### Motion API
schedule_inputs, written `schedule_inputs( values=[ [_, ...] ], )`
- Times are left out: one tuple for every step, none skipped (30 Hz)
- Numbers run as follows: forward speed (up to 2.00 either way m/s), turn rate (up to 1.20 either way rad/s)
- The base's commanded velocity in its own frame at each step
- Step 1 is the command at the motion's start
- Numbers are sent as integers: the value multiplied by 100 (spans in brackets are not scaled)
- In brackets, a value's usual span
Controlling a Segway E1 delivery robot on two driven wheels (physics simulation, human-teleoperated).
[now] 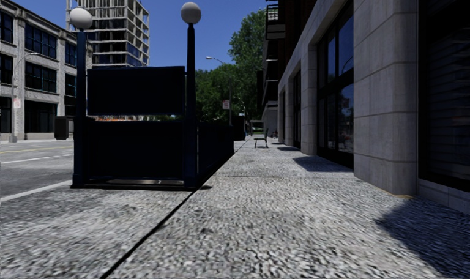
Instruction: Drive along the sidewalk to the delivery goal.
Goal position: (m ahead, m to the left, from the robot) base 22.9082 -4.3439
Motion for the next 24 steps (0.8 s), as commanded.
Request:
schedule_inputs(
  values=[
    [173, -7],
    [173, -3],
    [173, -2],
    [173, 0],
    [173, 0],
    [173, 0],
    [173, 0],
    [173, 0],
    [173, 0],
    [173, 0],
    [173, 0],
    [173, 0],
    [173, 0],
    [173, 0],
    [175, 0],
    [200, 0],
    [200, 0],
    [200, 0],
    [200, 0],
    [200, 0],
    [200, 0],
    [200, 0],
    [200, 0],
    [200, 0]
  ],
)
